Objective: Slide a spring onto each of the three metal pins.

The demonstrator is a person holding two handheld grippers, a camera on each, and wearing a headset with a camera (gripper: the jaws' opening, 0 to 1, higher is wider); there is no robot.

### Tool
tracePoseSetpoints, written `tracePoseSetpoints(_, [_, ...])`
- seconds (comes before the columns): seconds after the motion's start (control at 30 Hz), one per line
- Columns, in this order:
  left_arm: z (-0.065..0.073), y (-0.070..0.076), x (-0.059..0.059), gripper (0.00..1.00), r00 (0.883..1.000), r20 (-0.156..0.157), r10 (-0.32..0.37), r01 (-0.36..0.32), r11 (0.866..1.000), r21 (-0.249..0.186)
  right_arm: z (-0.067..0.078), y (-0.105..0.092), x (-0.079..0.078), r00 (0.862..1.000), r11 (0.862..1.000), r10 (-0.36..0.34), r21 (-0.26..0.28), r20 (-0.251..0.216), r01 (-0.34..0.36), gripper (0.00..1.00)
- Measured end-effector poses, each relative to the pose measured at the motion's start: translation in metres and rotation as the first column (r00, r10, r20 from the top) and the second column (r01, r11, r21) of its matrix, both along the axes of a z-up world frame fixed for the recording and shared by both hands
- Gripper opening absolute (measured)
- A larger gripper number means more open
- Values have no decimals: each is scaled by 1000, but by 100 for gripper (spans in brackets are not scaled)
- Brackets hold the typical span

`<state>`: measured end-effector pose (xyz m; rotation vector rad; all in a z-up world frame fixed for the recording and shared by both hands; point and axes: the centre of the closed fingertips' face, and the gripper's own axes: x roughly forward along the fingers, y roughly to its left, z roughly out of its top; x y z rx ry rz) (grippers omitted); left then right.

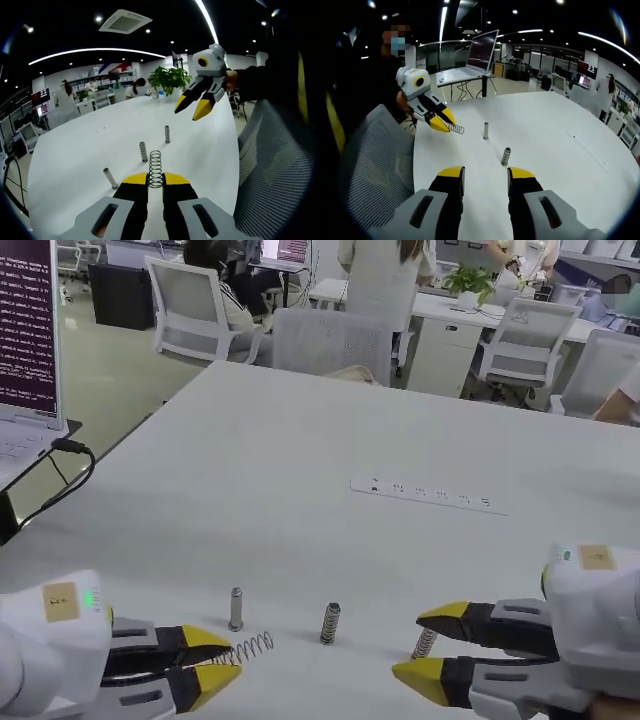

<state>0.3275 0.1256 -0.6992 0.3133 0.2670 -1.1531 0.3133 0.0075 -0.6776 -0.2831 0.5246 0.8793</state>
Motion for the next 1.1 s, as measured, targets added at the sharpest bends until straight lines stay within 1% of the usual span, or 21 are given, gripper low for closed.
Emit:
tracePoseSetpoints(0.2, [7, -9, -8, 3, 999, 7, -42, 42, 999, -8, 0, 14, -6, 999, 999, 48, -1, -5, -48, 30])
tracePoseSetpoints(0.23, [9, -11, -10, 3, 999, 10, -51, 51, 999, -12, 1, 17, -7, 998, 998, 56, 10, -5, -56, 30])
tracePoseSetpoints(0.37, [13, -15, -15, 3, 997, 13, -73, 73, 997, -19, 3, 29, -12, 996, 996, 87, 23, -9, -87, 29])
tracePoseSetpoints(0.5, [13, -18, -19, 3, 996, 12, -90, 91, 996, -17, 2, 36, -15, 993, 993, 113, 29, -15, -113, 29])
tracePoseSetpoints(0.63, [15, -22, -26, 3, 993, 10, -119, 120, 992, -25, 3, 44, -19, 990, 989, 138, 48, -22, -137, 28])
tracePoseSetpoints(0.9, [17, -30, -39, 3, 985, 7, -173, 173, 985, -22, 2, 58, -32, 977, 976, 210, 60, -34, -208, 26])
tracePoseSetpoints(1.1, [21, -34, -47, 3, 977, 0, -213, 212, 976, -40, 2, 65, -40, 968, 967, 245, 81, -52, -241, 23])
